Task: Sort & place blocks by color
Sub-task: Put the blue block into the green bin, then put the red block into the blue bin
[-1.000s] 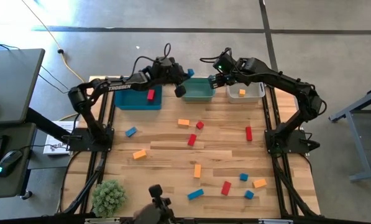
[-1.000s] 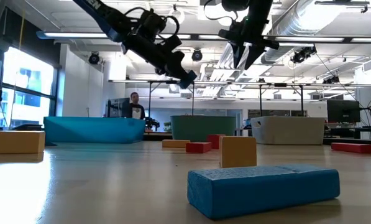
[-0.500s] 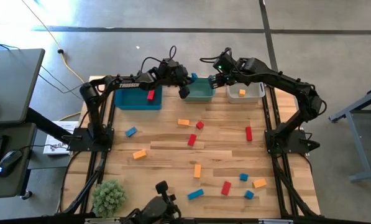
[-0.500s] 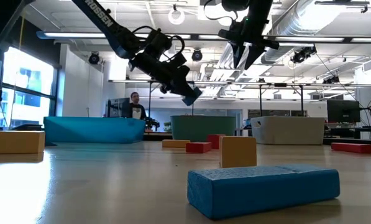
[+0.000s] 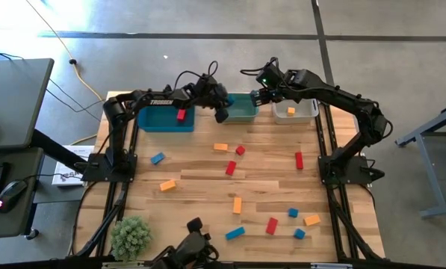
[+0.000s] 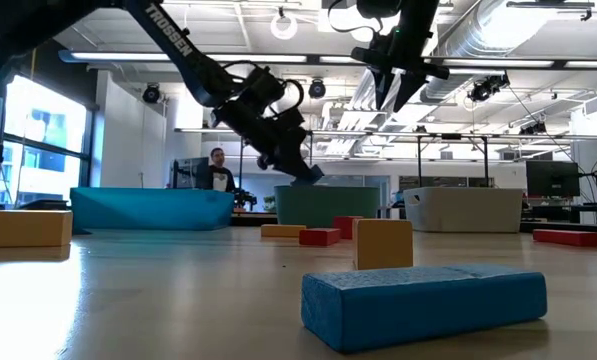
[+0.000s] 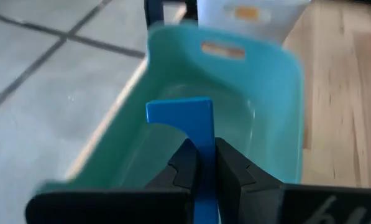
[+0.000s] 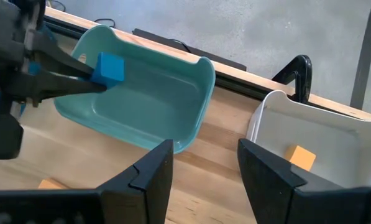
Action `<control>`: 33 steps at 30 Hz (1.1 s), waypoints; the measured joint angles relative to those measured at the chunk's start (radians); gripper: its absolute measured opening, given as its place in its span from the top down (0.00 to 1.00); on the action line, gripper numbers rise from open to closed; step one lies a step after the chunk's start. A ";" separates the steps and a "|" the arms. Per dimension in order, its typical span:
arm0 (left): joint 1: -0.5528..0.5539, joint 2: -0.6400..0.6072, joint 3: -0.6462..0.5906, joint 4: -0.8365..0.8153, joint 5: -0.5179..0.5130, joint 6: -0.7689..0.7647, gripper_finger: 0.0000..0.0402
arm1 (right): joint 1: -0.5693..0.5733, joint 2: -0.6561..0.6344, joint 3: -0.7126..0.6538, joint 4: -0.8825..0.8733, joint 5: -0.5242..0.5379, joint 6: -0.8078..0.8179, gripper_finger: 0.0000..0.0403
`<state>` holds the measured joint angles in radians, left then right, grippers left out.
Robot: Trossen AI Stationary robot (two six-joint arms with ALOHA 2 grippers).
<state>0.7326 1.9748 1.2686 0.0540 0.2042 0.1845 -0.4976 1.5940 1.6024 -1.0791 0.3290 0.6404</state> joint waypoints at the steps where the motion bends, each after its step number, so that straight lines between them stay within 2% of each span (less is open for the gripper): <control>1: 0.000 0.005 0.000 -0.014 -0.003 0.001 0.96 | 0.000 0.000 0.000 0.000 -0.001 0.012 0.59; 7: 0.000 0.011 0.000 -0.020 -0.008 -0.016 0.94 | 0.000 0.000 0.000 0.000 -0.018 0.016 0.59; 17: 0.000 0.011 0.000 -0.020 -0.007 -0.016 0.75 | 0.001 0.000 0.000 -0.001 -0.151 -0.017 0.59; 22: 0.000 -0.004 0.000 -0.022 -0.008 -0.017 0.68 | 0.021 0.000 0.000 -0.001 -0.185 -0.040 0.58; 28: 0.000 -0.076 0.000 -0.061 -0.006 -0.050 0.66 | 0.076 0.000 0.000 -0.051 -0.191 -0.062 0.52; 33: -0.002 -0.156 -0.001 -0.107 -0.006 -0.043 0.67 | 0.116 0.000 0.000 -0.176 -0.189 0.039 0.44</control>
<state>0.7311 1.8184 1.2678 -0.0531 0.1982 0.1410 -0.3821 1.5940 1.6024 -1.2550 0.1398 0.6794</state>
